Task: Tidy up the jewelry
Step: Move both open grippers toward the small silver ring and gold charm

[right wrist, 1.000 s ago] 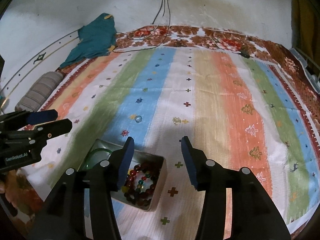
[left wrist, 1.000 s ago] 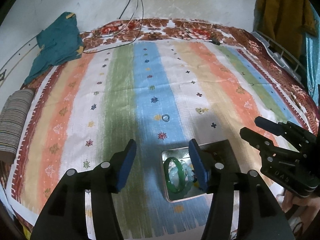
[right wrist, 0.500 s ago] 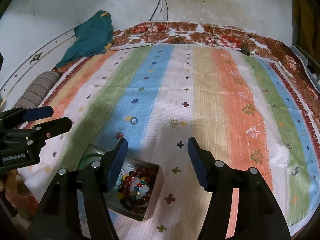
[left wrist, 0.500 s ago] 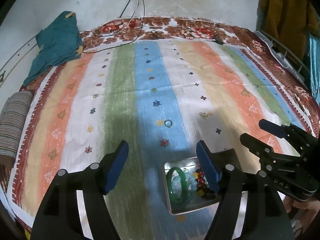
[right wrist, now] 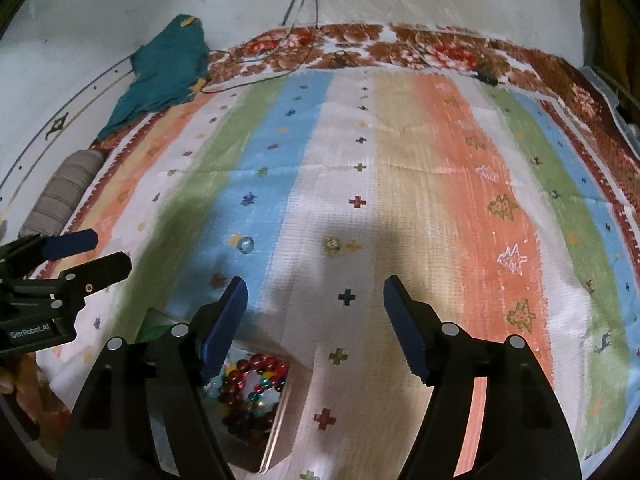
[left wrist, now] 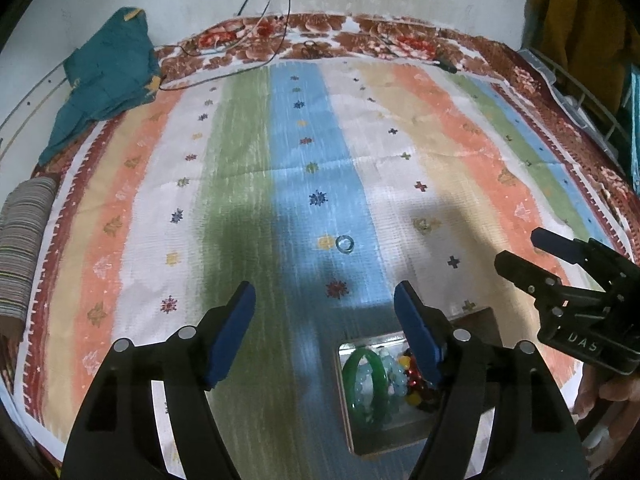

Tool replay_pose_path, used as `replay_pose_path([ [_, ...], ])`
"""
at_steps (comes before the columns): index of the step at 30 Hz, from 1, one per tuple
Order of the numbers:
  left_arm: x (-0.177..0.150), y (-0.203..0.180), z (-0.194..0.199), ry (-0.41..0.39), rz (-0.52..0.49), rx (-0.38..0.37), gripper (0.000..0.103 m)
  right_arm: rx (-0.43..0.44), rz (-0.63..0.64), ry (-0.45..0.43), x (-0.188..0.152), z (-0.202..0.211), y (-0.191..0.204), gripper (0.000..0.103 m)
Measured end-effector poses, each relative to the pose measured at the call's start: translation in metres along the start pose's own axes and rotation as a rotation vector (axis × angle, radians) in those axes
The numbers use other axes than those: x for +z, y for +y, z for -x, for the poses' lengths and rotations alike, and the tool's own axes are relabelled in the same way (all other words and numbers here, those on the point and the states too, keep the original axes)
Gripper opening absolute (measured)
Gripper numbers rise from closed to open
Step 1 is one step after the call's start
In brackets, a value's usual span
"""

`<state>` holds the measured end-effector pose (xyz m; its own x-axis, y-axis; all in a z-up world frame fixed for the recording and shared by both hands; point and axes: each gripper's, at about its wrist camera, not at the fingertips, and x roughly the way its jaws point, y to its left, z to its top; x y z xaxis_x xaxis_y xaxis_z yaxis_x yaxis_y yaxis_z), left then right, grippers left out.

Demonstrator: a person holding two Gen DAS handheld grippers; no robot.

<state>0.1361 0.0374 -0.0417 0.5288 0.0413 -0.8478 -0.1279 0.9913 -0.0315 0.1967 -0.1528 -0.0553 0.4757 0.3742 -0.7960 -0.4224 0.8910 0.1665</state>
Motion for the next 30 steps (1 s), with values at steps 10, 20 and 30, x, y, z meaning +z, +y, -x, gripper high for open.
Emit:
replay_pose_path([
  [10,0.015,0.001,-0.022,0.028,0.011,-0.018,0.072,-0.013,0.002,0.038,0.008,-0.024,-0.007,0.070],
  [20,0.026,-0.005,-0.043,0.050,-0.025,-0.007,0.072,-0.044,0.027,0.058,0.016,-0.046,-0.010,0.070],
  [30,0.031,-0.012,-0.072,0.107,-0.073,-0.007,0.072,-0.058,0.043,0.085,0.022,-0.068,-0.014,0.070],
])
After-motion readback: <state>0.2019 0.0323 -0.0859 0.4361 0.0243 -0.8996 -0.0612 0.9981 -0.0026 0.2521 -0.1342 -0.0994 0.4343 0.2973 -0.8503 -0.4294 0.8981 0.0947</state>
